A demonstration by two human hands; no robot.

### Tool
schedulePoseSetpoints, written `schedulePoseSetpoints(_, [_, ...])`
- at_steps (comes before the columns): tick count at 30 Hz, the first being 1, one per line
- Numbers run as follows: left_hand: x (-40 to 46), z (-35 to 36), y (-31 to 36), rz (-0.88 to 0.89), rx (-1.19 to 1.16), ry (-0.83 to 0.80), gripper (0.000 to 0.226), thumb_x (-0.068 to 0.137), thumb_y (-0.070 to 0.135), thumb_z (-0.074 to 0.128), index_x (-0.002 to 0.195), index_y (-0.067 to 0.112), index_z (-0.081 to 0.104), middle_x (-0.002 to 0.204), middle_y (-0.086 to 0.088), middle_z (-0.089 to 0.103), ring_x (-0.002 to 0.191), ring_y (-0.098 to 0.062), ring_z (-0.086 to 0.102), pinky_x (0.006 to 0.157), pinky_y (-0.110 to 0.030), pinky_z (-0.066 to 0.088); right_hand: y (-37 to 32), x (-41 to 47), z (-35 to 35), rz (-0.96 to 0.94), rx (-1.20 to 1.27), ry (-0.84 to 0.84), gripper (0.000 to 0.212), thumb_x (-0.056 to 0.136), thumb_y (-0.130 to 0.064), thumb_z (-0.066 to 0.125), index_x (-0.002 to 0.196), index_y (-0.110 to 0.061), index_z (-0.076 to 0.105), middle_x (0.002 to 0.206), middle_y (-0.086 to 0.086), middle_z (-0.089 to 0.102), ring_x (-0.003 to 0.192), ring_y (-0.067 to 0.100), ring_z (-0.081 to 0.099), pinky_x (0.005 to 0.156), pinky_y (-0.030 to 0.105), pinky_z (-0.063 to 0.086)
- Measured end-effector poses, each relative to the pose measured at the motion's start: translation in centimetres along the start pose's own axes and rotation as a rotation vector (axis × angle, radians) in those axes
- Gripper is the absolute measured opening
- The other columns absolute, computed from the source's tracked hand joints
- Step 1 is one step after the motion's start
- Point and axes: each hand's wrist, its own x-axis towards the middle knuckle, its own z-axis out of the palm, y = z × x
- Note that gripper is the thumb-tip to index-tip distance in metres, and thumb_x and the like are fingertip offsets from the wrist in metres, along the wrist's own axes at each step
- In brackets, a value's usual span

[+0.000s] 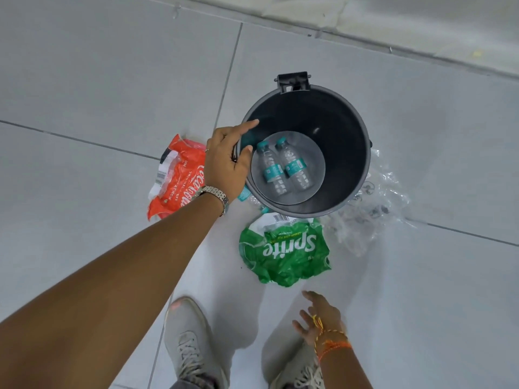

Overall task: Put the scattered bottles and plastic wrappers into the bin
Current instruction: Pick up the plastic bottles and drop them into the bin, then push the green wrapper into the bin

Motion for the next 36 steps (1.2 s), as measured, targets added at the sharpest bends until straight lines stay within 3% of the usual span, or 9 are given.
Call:
schedulePoseSetpoints(3, [-0.1, 0.3, 0.0, -0.008, -0.021, 0.000, 0.050, 0.093, 0.013, 0.056, 0.136, 0.039, 0.058, 0.121, 0.004, 0.054, 0.115, -0.016, 0.054, 0.102, -0.037, 0.051, -1.0, 1.4, 2.0, -0.017, -0.039, -0.043, 0.091, 0.076, -0.022, 0.086, 0.149, -0.006, 0.033, 0.151, 0.019, 0.043, 0.135, 0.037, 0.047, 0.107, 0.054, 0.046])
schedulePoseSetpoints(6, [0.1, 0.0, -0.3, 0.007, -0.038, -0.011, 0.049, 0.093, 0.016, 0.055, 0.136, 0.041, 0.057, 0.122, 0.006, 0.052, 0.118, -0.016, 0.053, 0.103, -0.039, 0.051, -2.9, 5.0, 6.2, -0.149, -0.177, 0.168, 0.124, 0.061, -0.030, 0.095, 0.152, -0.019, 0.012, 0.152, 0.023, 0.034, 0.134, 0.045, 0.043, 0.109, 0.057, 0.043])
schedulePoseSetpoints(15, [0.0, -0.2, -0.1, 0.005, 0.014, -0.022, 0.049, 0.096, 0.014, 0.056, 0.137, 0.042, 0.056, 0.124, 0.003, 0.052, 0.115, -0.011, 0.053, 0.100, -0.027, 0.050, -4.4, 1.4, 1.9, -0.547, -0.531, 0.298, 0.065, 0.075, -0.026, 0.083, 0.130, -0.013, 0.050, 0.130, 0.021, 0.058, 0.116, 0.042, 0.058, 0.102, 0.051, 0.049])
schedulePoseSetpoints(19, [-0.3, -0.5, 0.6, -0.002, 0.030, -0.033, 0.051, 0.096, 0.011, 0.057, 0.139, 0.040, 0.055, 0.122, 0.000, 0.051, 0.111, -0.015, 0.056, 0.097, -0.024, 0.051, -3.4, -7.6, -3.6, -0.652, -0.364, 0.351, 0.065, 0.079, -0.017, 0.081, 0.128, -0.017, 0.040, 0.123, 0.020, 0.066, 0.103, 0.039, 0.065, 0.100, 0.051, 0.051])
schedulePoseSetpoints(22, [-0.5, -0.8, 1.1, -0.008, 0.086, -0.053, 0.051, 0.098, 0.010, 0.057, 0.143, 0.034, 0.053, 0.122, -0.002, 0.051, 0.103, -0.012, 0.054, 0.085, -0.001, 0.040, -4.5, -15.4, -5.0, -0.776, -0.096, 0.424, 0.080, 0.077, -0.008, 0.082, 0.130, -0.031, 0.026, 0.108, 0.010, 0.064, 0.082, 0.029, 0.065, 0.100, 0.050, 0.051])
schedulePoseSetpoints(26, [-0.2, -1.1, 2.0, -0.016, 0.145, -0.082, 0.052, 0.100, 0.012, 0.053, 0.147, 0.032, 0.048, 0.126, -0.004, 0.049, 0.097, -0.010, 0.051, 0.082, -0.002, 0.041, -8.2, -21.0, -1.6, -1.140, 0.168, 0.329, 0.080, 0.081, -0.005, 0.080, 0.129, -0.045, 0.028, 0.114, -0.009, 0.063, 0.086, -0.004, 0.072, 0.086, 0.035, 0.059])
schedulePoseSetpoints(30, [-0.1, -1.1, 2.4, -0.009, 0.168, -0.068, 0.052, 0.098, 0.009, 0.050, 0.147, 0.028, 0.049, 0.128, -0.011, 0.051, 0.100, -0.022, 0.057, 0.092, -0.023, 0.046, -13.2, -17.7, 6.4, -1.314, -0.093, 0.416, 0.074, 0.082, -0.017, 0.075, 0.142, -0.029, 0.034, 0.132, 0.005, 0.060, 0.109, 0.021, 0.064, 0.084, 0.015, 0.051])
schedulePoseSetpoints(34, [0.0, -0.7, 2.0, 0.040, 0.209, -0.068, 0.055, 0.095, 0.005, 0.050, 0.148, 0.020, 0.049, 0.123, -0.019, 0.058, 0.110, -0.029, 0.057, 0.098, -0.014, 0.035, -15.5, -11.2, 12.1, -1.328, -0.900, 0.655, 0.063, 0.083, -0.013, 0.057, 0.140, -0.035, 0.046, 0.122, 0.014, 0.056, 0.105, 0.036, 0.054, 0.085, 0.041, 0.042])
schedulePoseSetpoints(36, [-0.3, -0.4, 2.3, 0.001, 0.225, -0.086, 0.058, 0.095, 0.005, 0.047, 0.150, 0.023, 0.046, 0.127, -0.017, 0.058, 0.114, -0.027, 0.057, 0.098, -0.015, 0.036, -15.7, -9.0, 12.6, -1.366, -1.213, 0.686, 0.059, 0.090, -0.013, 0.045, 0.146, -0.032, 0.042, 0.141, 0.016, 0.050, 0.120, 0.039, 0.051, 0.094, 0.050, 0.042])
